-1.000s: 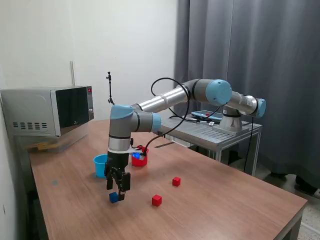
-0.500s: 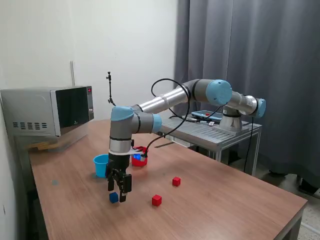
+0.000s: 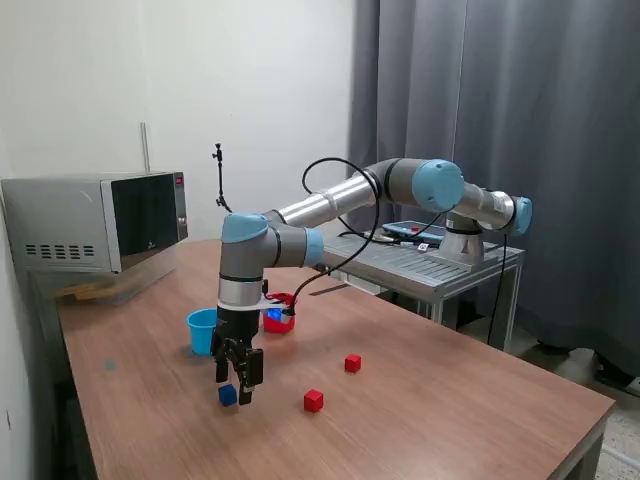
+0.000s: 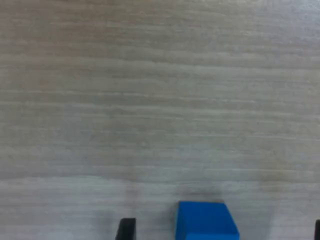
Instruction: Place red objects in the red bin, and blue objects in the blue bin.
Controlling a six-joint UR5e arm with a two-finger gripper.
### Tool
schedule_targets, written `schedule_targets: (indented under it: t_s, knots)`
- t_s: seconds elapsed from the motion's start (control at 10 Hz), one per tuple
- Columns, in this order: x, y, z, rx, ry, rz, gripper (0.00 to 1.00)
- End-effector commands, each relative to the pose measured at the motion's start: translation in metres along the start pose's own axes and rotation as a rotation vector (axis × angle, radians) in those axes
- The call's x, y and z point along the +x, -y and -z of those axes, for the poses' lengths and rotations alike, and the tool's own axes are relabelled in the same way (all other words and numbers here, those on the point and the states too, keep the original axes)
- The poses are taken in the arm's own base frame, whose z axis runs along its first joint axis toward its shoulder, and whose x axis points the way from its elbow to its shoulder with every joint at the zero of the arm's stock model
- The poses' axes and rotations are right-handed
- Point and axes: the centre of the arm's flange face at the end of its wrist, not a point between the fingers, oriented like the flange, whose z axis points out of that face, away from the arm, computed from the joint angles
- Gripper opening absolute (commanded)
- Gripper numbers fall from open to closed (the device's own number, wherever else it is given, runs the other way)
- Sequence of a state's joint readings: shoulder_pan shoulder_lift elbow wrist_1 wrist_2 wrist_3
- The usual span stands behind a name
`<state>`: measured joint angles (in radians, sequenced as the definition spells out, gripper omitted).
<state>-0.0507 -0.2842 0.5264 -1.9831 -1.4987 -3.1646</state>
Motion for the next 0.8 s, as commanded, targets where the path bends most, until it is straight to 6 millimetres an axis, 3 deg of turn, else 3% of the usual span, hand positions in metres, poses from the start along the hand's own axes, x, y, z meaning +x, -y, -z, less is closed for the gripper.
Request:
schedule_targets:
  t_s: [0.0,0.5,0.6,0.7]
  knots:
    - [0.0001,-0.0003,0.0011,-0.002,0.0,0.0,1.0]
    - [0.0001,-0.0005,0.0012,-0.003,0.0,0.002,1.0]
    - [0.0001,-0.0005,0.0012,-0.003,0.0,0.002,0.0]
    - [0.0001,-0.0005,0.0012,-0.003,0.0,0.003,0.0]
